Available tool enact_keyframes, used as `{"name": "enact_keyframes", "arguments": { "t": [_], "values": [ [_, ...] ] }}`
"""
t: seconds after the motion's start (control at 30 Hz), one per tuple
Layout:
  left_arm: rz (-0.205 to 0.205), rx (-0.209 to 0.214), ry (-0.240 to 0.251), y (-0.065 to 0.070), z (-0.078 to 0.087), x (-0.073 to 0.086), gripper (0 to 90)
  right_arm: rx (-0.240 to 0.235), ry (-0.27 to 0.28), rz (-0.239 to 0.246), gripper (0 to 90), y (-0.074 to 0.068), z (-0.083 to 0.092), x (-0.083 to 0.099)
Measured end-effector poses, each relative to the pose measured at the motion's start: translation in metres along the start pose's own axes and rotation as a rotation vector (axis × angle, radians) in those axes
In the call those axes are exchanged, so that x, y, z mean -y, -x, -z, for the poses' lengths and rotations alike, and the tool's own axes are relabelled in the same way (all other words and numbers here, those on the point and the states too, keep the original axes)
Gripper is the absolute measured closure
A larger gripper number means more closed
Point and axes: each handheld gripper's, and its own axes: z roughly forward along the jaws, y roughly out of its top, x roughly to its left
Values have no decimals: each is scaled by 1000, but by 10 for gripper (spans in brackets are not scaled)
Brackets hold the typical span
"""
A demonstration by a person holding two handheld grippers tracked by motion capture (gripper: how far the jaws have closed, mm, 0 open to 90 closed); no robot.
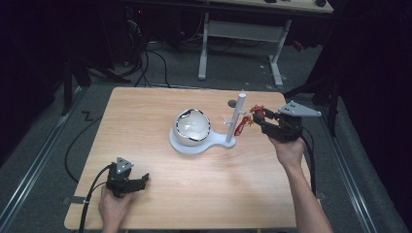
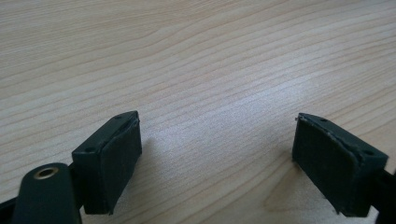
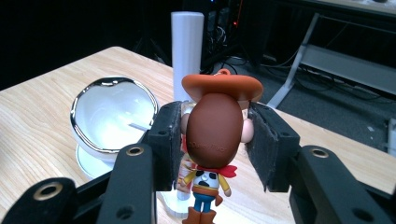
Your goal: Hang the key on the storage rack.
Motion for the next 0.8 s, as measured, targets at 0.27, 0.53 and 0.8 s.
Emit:
{"name": "enact_keyframes", "arguments": {
  "t": [0.27,0.53,0.8],
  "values": [
    [0,0,0,0,0,0,164,8,-17,-17,570,4,-3,10],
    [0,0,-1,0,0,0,164,14,-31,-30,570,5,-6,18],
    [0,0,0,0,0,0,164,9,-63,-42,569,2,-18,32]
  ]
}}
